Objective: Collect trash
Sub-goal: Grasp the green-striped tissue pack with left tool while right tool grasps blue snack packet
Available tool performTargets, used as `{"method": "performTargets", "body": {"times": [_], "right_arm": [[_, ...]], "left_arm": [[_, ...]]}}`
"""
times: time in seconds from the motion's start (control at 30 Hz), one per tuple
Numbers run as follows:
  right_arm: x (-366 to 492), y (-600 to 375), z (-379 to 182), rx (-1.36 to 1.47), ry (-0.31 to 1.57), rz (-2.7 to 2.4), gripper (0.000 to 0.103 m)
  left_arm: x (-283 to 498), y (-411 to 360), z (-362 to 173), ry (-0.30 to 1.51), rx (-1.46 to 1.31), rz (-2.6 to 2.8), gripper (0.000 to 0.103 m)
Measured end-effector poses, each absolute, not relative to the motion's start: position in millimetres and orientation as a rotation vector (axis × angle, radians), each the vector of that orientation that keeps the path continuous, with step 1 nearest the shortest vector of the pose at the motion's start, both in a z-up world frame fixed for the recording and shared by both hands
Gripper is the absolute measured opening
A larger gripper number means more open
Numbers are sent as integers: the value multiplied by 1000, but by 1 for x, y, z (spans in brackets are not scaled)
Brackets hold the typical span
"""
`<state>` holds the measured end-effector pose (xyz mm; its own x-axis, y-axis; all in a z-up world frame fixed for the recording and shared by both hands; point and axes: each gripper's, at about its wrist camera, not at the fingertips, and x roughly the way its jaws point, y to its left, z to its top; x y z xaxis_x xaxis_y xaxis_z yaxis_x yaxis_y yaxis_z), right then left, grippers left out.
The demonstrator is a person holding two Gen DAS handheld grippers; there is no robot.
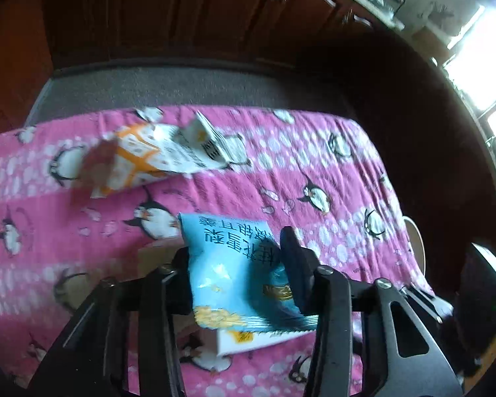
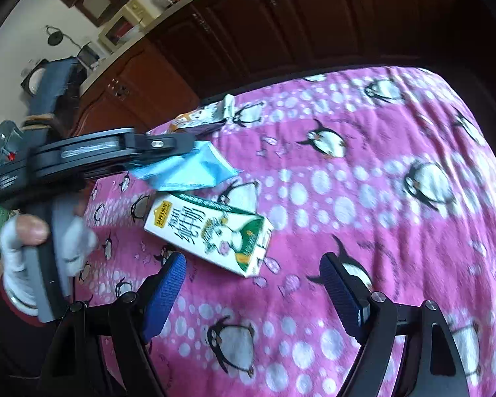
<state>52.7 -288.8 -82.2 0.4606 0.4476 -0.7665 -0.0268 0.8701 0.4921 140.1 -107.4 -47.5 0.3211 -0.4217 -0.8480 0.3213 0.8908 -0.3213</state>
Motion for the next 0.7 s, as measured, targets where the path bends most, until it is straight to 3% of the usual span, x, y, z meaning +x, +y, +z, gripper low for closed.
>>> {"method": "performTargets", "body": {"times": [0.03,0.33,0.37,0.43,0.5,0.7], "right_arm": [[56,-289,-82,456,1053,303,81],[90,-287,-97,494,1090,246,81],[88,-285,-98,489,1100,253,81],[84,-278,-104,483,1131,282,81],[77,-270,-110,531,1160,359,81],[52,-246,-112,462,1231,436,77]], "left_arm": [[138,-100,-42,1133,-100,-478,3],[120,-71,-40,1141,-104,-485,6],[120,-72,-43,1154,-108,-486,10],[121,-76,-49,1173,-125,-489,30],[123,-77,-53,1179,-148,-493,42],[126,-82,-55,1175,-139,-477,44]]}}
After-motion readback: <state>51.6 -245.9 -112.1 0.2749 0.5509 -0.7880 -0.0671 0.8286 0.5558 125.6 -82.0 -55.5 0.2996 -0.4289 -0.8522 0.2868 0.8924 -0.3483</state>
